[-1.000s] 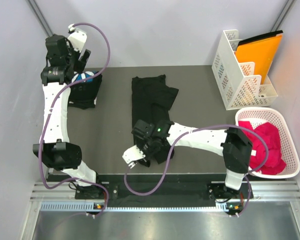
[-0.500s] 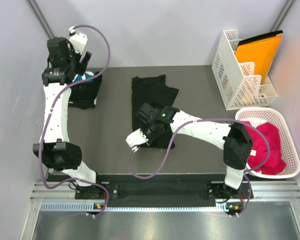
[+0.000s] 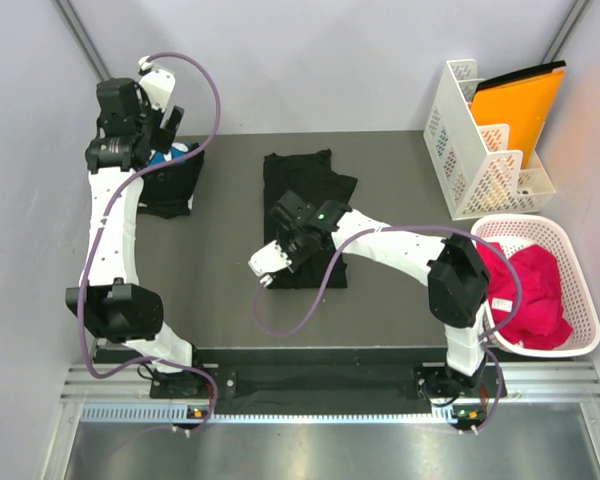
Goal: Fold and stack the t-shirts
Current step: Fold the tshirt
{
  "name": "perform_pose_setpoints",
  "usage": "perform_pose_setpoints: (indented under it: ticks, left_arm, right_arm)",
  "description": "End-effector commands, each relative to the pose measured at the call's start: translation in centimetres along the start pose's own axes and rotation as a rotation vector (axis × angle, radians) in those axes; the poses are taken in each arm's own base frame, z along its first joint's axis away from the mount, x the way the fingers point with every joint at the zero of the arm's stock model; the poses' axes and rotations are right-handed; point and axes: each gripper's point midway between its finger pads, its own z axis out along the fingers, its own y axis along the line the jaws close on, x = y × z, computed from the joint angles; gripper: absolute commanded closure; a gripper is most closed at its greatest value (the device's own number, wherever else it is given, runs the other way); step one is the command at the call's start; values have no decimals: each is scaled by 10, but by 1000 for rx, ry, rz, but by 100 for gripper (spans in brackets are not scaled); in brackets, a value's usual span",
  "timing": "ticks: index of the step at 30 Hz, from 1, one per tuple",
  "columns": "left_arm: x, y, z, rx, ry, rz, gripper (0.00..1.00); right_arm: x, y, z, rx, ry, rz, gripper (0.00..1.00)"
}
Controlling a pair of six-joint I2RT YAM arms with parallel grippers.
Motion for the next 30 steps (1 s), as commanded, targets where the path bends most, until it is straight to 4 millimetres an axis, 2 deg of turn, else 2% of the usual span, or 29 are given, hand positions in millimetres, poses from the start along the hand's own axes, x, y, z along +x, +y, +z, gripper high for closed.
perform_pose_setpoints:
  ticks: [1,18,23,30]
  left_arm:
    - [-12,13,-14,-42,-56,-29,1]
    - [-7,9,-10,-41,-50,-29,1]
    - [-4,7,-8,-35,-45,-31,1]
    - [-1,5,-7,-35,-41,-28,1]
  right_arm:
    - [-2,-41,-14,117,-10,-30,100]
    - [21,-66,5,158,28,-20,100]
    - [35,-70,13,156,62,-9,100]
    - [43,-75,20,167,66,4,100]
